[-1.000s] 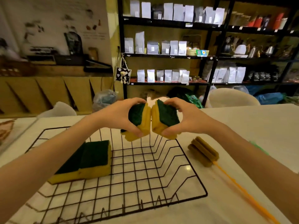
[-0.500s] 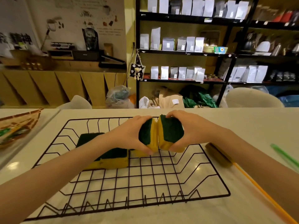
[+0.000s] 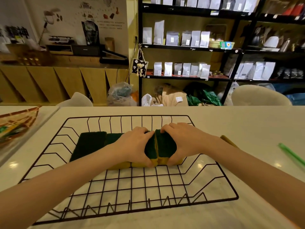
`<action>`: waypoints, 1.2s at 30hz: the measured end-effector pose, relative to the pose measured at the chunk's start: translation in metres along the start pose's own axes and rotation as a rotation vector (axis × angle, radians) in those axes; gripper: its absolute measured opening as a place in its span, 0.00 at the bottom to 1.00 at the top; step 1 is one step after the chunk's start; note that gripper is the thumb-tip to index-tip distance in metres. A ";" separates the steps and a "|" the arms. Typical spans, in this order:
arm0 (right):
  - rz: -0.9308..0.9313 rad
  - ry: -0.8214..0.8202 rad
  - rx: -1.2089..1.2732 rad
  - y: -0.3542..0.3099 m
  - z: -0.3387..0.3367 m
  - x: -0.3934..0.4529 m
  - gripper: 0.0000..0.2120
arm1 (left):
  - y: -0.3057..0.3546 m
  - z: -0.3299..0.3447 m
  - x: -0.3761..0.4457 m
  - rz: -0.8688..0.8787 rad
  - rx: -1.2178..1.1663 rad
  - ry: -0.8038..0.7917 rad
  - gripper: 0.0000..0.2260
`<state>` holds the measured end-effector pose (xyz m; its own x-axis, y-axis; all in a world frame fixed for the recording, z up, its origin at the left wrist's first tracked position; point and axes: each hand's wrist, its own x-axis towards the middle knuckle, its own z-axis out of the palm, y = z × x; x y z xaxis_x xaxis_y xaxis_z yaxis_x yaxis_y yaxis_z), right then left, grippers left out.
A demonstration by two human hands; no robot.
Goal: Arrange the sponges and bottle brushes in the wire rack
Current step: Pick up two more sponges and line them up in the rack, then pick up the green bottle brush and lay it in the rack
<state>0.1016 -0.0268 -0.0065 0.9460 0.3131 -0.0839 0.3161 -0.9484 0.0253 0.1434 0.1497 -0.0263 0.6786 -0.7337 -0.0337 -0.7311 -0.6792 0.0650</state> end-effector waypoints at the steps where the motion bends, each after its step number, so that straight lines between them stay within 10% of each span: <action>1: -0.006 0.000 -0.012 0.000 0.001 0.000 0.41 | 0.000 0.000 0.000 0.002 0.002 0.002 0.42; 20: -0.023 0.005 -0.006 0.001 0.002 -0.003 0.40 | 0.006 -0.012 0.007 0.005 0.009 -0.224 0.43; 25: 0.022 0.076 0.255 0.007 -0.014 -0.026 0.37 | 0.028 -0.040 0.019 0.031 -0.055 -0.293 0.27; 36: 0.370 0.542 0.506 0.059 -0.047 -0.153 0.31 | 0.147 -0.081 0.044 0.470 -0.268 0.034 0.18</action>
<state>-0.0212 -0.1282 0.0549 0.9268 -0.1657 0.3370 0.0295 -0.8626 -0.5051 0.0714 0.0185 0.0623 0.2876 -0.9532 0.0928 -0.9159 -0.2454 0.3177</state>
